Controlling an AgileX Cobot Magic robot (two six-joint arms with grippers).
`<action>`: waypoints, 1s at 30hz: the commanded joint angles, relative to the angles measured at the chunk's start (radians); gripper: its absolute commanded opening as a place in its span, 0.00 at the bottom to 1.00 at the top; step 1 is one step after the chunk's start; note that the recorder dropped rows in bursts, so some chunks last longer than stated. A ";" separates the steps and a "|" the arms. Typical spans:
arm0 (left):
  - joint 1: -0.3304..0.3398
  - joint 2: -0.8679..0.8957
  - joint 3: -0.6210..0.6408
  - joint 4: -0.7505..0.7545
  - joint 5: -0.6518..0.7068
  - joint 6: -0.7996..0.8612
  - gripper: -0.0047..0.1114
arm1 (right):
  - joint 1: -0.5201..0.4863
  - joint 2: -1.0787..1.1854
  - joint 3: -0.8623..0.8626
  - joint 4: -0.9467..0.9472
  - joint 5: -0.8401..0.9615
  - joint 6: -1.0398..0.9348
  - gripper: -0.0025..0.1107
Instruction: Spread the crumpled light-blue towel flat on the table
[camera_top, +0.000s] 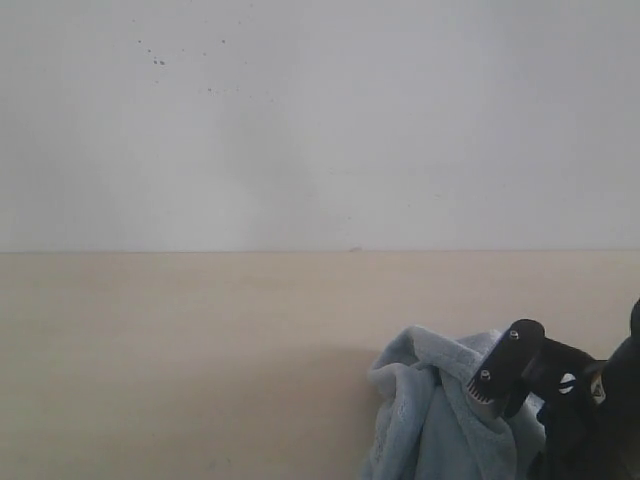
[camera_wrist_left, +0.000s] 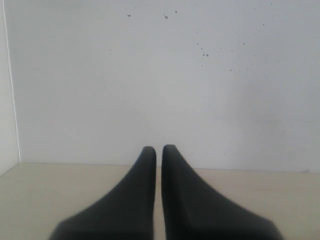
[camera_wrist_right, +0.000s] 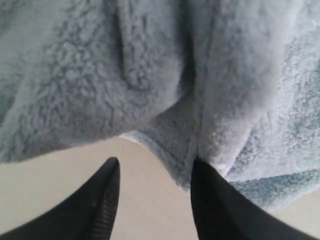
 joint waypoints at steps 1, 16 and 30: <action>-0.002 -0.002 0.004 -0.002 0.004 0.005 0.07 | -0.009 -0.001 0.005 -0.010 -0.014 -0.001 0.40; -0.002 -0.002 0.004 -0.002 0.004 0.005 0.07 | -0.009 -0.040 0.005 -0.182 -0.028 0.168 0.40; -0.002 -0.002 0.004 -0.002 0.004 0.005 0.07 | -0.009 0.027 0.005 0.016 -0.055 0.003 0.40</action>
